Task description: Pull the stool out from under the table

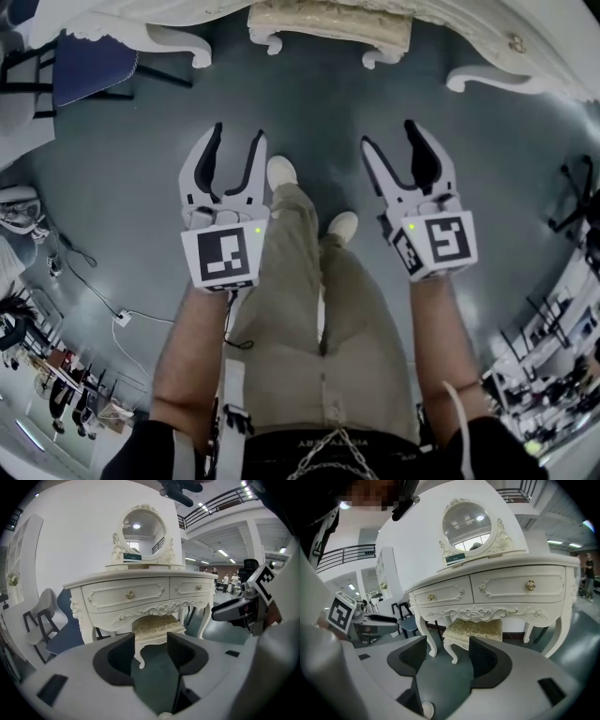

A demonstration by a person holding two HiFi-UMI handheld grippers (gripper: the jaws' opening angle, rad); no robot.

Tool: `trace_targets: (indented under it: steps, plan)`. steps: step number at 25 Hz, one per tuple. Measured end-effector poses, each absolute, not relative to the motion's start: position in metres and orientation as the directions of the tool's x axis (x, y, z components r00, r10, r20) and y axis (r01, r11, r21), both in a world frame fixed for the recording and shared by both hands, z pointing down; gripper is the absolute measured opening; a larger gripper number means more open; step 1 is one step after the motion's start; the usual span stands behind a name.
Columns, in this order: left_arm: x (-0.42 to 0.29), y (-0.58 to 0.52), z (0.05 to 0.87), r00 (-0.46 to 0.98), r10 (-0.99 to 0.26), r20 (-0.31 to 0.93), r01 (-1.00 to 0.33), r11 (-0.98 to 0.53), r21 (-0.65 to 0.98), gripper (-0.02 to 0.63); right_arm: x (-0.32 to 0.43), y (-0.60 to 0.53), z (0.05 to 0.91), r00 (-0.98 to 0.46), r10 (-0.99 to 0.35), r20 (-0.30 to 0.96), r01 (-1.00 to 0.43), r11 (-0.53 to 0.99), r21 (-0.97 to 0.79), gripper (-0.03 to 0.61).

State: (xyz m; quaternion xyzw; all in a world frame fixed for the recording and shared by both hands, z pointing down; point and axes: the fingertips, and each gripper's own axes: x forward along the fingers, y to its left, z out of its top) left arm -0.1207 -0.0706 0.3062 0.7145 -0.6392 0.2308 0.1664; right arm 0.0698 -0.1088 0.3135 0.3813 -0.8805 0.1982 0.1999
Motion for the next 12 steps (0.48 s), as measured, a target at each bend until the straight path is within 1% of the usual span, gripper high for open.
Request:
trace_targets:
  steps: [6,12]
  plan:
    - [-0.146,-0.094,0.322,0.094,-0.815,0.572,-0.982,-0.169,-0.079,0.213,0.045,-0.130,0.321,-0.603,-0.604,0.521,-0.769,0.614,-0.178,0.276]
    - [-0.169,-0.121,0.338,0.122,-0.794,0.596,-0.967,-0.230,-0.107,0.215,0.032,-0.157,0.330,-0.539,-0.637,0.551,-0.808,0.577,-0.124,0.276]
